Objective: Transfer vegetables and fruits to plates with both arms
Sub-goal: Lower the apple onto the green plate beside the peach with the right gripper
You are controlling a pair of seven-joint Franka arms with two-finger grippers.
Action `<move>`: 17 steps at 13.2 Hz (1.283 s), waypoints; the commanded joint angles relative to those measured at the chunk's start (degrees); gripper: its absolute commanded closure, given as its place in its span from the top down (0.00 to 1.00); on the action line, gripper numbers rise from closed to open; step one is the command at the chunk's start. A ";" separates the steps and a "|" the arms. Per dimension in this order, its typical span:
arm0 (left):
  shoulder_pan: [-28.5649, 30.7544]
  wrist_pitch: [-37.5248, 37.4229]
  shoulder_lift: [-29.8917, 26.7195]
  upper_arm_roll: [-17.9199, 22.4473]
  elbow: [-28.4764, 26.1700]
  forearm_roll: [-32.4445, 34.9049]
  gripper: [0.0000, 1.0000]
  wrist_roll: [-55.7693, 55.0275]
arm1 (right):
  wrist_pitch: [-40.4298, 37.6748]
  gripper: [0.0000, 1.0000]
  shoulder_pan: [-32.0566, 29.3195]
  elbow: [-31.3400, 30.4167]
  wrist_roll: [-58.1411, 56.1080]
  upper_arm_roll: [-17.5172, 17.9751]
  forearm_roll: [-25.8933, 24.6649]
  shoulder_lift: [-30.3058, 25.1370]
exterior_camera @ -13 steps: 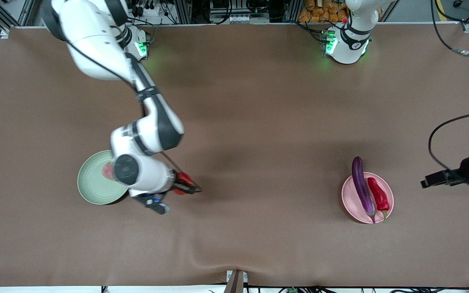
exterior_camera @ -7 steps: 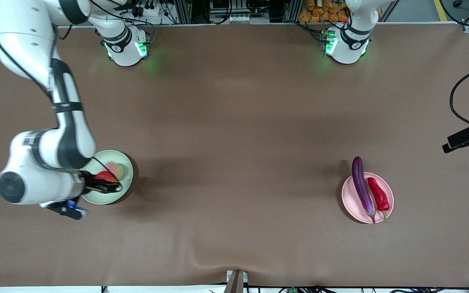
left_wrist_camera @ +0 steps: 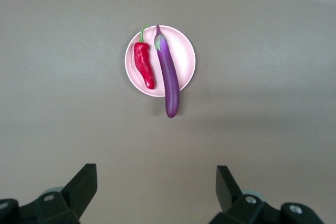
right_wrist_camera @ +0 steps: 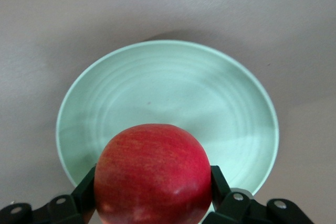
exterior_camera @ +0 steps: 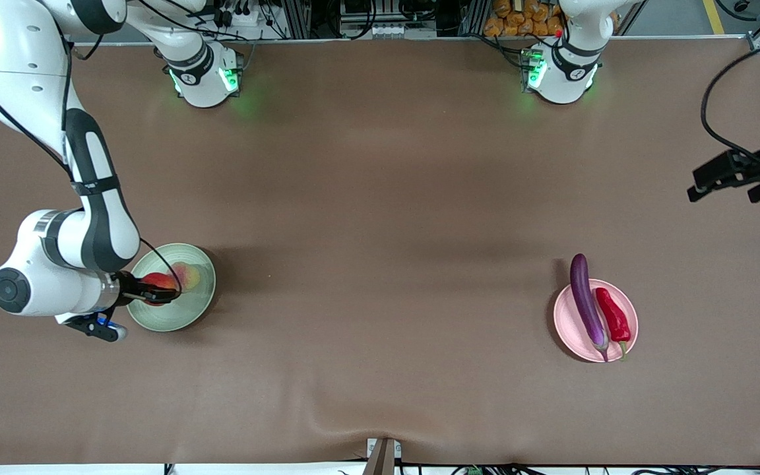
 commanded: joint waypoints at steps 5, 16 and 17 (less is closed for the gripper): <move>-18.40 -0.63 -6.49 19.30 -8.07 2.52 1.00 -1.30 | 2.34 0.12 -2.81 -3.04 -4.23 0.88 -0.03 -1.24; -18.31 -1.68 -7.63 17.72 -8.16 2.79 1.00 -2.26 | -13.70 1.00 -2.19 17.57 -4.68 3.08 0.14 -1.86; -18.31 -1.68 -7.72 17.72 -8.16 2.79 1.00 -2.26 | -17.92 1.00 -2.28 21.09 -4.68 3.17 0.06 -1.95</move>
